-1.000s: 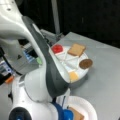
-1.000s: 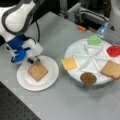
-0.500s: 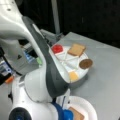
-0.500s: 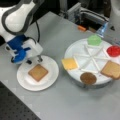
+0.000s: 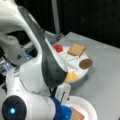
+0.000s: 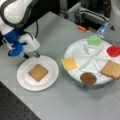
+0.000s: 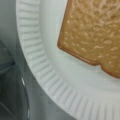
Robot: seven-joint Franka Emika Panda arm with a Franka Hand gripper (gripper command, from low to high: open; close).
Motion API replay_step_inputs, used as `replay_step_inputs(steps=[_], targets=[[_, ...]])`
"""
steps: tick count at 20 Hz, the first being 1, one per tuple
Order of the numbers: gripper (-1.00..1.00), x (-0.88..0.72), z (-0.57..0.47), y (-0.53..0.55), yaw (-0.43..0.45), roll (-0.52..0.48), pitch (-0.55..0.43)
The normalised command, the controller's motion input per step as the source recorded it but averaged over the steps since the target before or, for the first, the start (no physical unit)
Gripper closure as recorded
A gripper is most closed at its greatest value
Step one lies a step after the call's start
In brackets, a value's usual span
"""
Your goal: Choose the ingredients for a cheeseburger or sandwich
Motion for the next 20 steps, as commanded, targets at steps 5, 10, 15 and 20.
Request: replay_step_inputs(steps=[5,10,15,20], targets=[[-1.00,-0.36,0.15,0.37,-0.130,-0.363,0.026],[-1.00,-0.57,0.12,0.40,-0.187,-0.395,-0.049],[-1.00,-0.68,0.13,0.44,-0.203,-0.577,-0.048],[-1.00,-0.59,0.09,0.52,-0.092,-0.532,-0.086]])
